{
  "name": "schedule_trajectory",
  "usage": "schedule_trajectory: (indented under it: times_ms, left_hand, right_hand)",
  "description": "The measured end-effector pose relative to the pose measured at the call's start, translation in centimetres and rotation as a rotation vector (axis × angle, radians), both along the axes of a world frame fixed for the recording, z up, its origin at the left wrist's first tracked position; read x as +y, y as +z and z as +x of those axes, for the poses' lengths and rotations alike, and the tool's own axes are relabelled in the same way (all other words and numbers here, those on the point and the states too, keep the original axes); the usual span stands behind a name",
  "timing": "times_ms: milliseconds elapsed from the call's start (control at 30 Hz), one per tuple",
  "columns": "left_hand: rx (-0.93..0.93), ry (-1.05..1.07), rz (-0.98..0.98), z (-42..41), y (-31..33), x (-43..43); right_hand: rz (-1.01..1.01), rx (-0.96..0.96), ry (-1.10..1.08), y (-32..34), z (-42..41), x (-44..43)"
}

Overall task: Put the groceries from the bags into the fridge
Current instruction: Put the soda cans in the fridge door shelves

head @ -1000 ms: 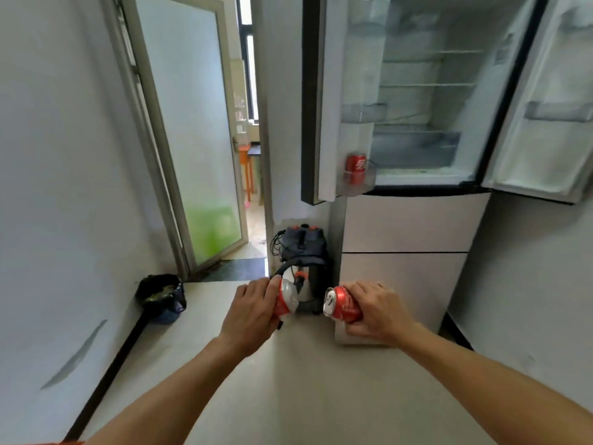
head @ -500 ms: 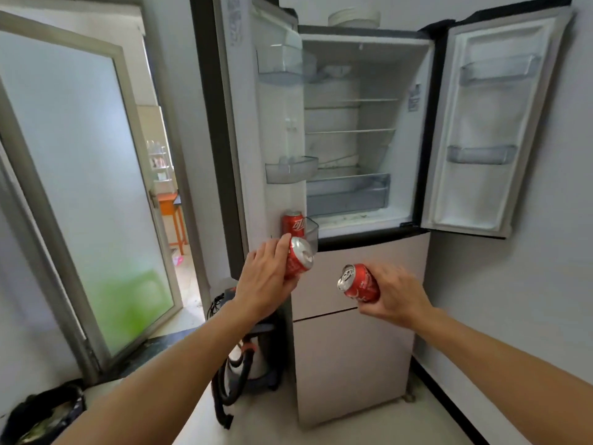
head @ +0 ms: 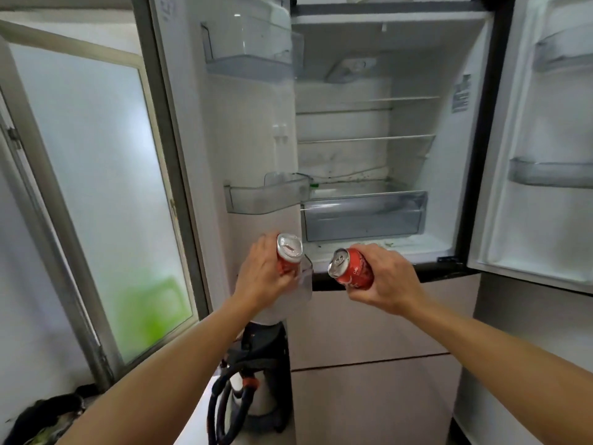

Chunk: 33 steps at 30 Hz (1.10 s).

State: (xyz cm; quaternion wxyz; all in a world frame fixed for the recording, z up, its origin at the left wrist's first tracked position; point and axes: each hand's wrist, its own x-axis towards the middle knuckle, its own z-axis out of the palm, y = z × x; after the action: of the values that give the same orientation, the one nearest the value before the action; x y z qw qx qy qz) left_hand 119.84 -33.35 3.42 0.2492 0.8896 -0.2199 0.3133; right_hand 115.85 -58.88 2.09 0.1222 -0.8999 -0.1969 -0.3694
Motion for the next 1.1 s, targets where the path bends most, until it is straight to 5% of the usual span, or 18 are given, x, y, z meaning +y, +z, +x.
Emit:
schedule_trajectory:
  times_ms: [300, 567, 933, 1100]
  left_hand:
    - [0.276, 0.295, -0.025, 3.0, -0.7, -0.4]
    - [0.457, 0.365, 0.02, 3.5, -1.1, -0.6]
    - [0.143, 0.344, 0.417, 0.9, -2.1, 0.8]
    - [-0.007, 0.282, 0.469, 0.0, -2.3, 1.8]
  right_hand:
    - [0.175, -0.228, 0.248, 10.6, 8.1, 0.1]
    - [0.332, -0.036, 0.419, 21.6, 10.9, 8.1]
    - [0.496, 0.665, 0.604, 21.0, 12.9, 15.4]
    - [0.584, 0.75, 0.61, 19.9, 13.3, 16.3]
